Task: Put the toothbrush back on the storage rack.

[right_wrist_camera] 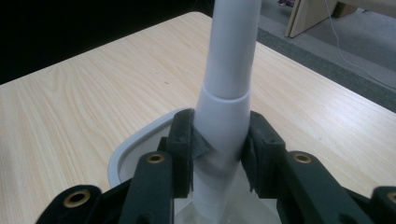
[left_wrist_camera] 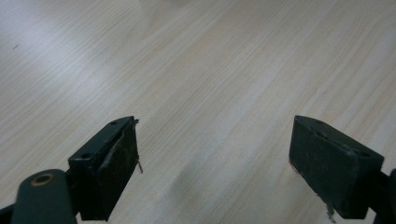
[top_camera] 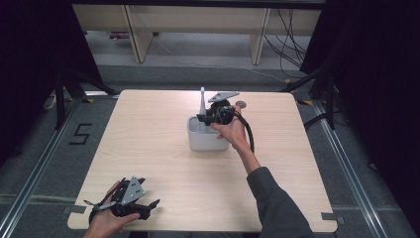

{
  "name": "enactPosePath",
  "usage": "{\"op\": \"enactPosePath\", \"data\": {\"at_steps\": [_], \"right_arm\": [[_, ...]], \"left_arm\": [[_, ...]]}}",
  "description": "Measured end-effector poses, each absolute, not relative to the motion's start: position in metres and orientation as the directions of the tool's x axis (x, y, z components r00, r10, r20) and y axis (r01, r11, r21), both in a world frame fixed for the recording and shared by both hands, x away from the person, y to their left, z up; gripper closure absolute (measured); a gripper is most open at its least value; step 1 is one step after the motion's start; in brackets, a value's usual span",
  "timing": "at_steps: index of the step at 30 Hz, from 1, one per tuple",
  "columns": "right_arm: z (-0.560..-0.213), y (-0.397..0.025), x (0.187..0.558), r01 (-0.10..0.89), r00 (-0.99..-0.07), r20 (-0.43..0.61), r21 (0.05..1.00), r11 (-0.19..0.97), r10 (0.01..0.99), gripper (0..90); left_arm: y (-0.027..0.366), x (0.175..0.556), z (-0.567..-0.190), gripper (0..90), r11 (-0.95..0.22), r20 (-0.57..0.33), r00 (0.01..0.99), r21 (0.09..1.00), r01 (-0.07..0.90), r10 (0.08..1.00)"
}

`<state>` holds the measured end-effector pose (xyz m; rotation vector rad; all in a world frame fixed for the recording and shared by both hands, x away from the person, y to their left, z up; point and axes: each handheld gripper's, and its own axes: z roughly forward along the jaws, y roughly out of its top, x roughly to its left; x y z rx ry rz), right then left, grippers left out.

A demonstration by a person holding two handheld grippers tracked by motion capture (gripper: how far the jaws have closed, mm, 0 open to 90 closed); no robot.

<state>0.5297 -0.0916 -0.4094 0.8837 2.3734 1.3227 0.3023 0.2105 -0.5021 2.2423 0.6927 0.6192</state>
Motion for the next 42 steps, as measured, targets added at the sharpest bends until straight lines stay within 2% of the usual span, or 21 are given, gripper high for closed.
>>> {"op": "enactPosePath", "data": {"at_steps": [9, 10, 20, 23, 24, 25, 30, 33, 38, 42], "right_arm": [[-0.414, -0.094, 0.529, 0.385, -0.776, 0.059, 0.833, 0.398, 0.627, 66.9], [-0.413, -0.094, 0.530, 0.370, -0.776, 0.035, 0.834, 0.409, 0.629, 66.9], [-0.417, -0.093, 0.528, 0.410, -0.765, 0.063, 0.815, 0.409, 0.641, 66.9], [-0.419, -0.094, 0.530, 0.384, -0.774, 0.032, 0.817, 0.430, 0.632, 66.9], [-0.420, -0.093, 0.528, 0.409, -0.768, 0.057, 0.811, 0.419, 0.638, 66.9], [-0.421, -0.094, 0.530, 0.393, -0.772, 0.036, 0.811, 0.433, 0.635, 66.9], [-0.422, -0.094, 0.530, 0.402, -0.770, 0.055, 0.816, 0.416, 0.636, 66.4], [-0.420, -0.094, 0.530, 0.378, -0.778, 0.051, 0.834, 0.402, 0.626, 62.0], [-0.416, -0.093, 0.526, 0.412, -0.761, 0.080, 0.826, 0.384, 0.644, 52.3], [-0.416, -0.094, 0.528, 0.396, -0.768, 0.078, 0.837, 0.377, 0.635, 47.4]], "left_arm": [[0.211, 0.302, -0.502, 15.1, -0.618, 0.228, 0.745, 0.728, 0.297, 0.627], [0.211, 0.302, -0.501, 15.1, -0.623, 0.228, 0.748, 0.723, 0.299, 0.623], [0.210, 0.302, -0.502, 15.1, -0.615, 0.229, 0.742, 0.731, 0.296, 0.630], [0.211, 0.302, -0.502, 15.2, -0.620, 0.233, 0.743, 0.727, 0.296, 0.627], [0.211, 0.302, -0.502, 15.2, -0.619, 0.233, 0.743, 0.728, 0.295, 0.627], [0.211, 0.302, -0.502, 15.2, -0.626, 0.240, 0.745, 0.724, 0.290, 0.623], [0.211, 0.302, -0.502, 15.2, -0.623, 0.237, 0.744, 0.726, 0.291, 0.624], [0.211, 0.302, -0.502, 15.2, -0.622, 0.234, 0.744, 0.725, 0.296, 0.626], [0.210, 0.302, -0.503, 15.1, -0.615, 0.234, 0.741, 0.732, 0.292, 0.630], [0.211, 0.302, -0.502, 15.1, -0.623, 0.235, 0.743, 0.723, 0.297, 0.627]]}}
